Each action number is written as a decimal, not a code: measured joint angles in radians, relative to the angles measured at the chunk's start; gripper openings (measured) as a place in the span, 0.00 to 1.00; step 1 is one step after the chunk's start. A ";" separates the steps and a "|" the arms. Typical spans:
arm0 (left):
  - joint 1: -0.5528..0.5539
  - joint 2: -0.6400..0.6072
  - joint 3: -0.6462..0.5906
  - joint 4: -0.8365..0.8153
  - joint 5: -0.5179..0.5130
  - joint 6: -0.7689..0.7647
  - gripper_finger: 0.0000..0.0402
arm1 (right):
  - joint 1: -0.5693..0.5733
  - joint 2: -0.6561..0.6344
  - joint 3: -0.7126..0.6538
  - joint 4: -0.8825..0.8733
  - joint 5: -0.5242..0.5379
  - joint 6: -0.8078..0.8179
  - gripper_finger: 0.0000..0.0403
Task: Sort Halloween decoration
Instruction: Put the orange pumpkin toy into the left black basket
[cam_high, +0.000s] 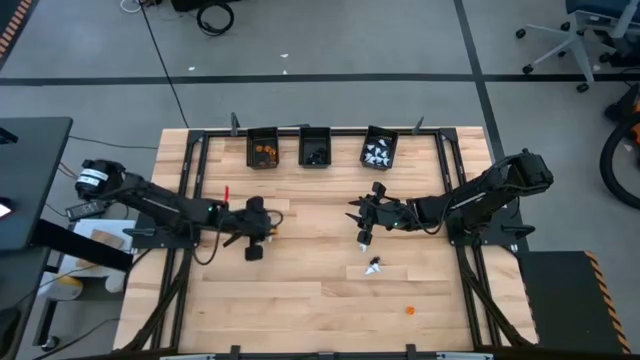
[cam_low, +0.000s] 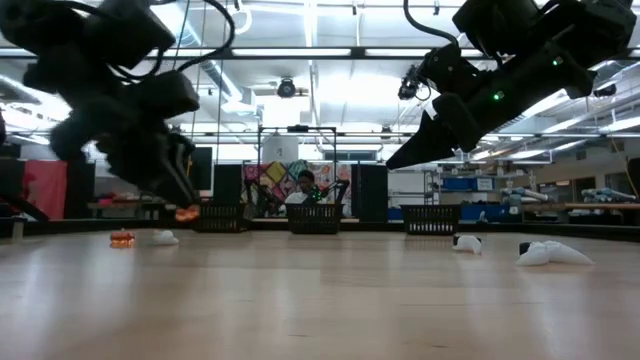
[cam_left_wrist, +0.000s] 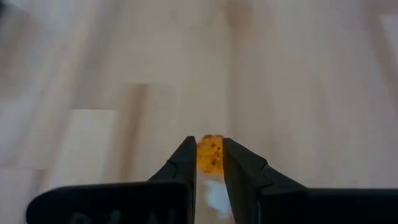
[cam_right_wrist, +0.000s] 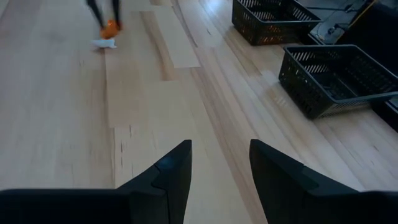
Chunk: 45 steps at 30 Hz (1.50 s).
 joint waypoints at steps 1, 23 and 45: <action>0.024 0.000 0.006 -0.002 0.000 0.007 0.12 | 0.000 0.000 0.000 0.000 0.000 -0.003 0.41; 0.358 0.063 0.068 0.121 0.103 0.145 0.11 | -0.050 0.175 0.005 0.410 -0.169 -0.036 0.41; 0.357 -0.071 -0.026 0.116 -0.059 0.095 0.11 | -0.218 0.718 0.519 0.433 -0.448 -0.128 0.49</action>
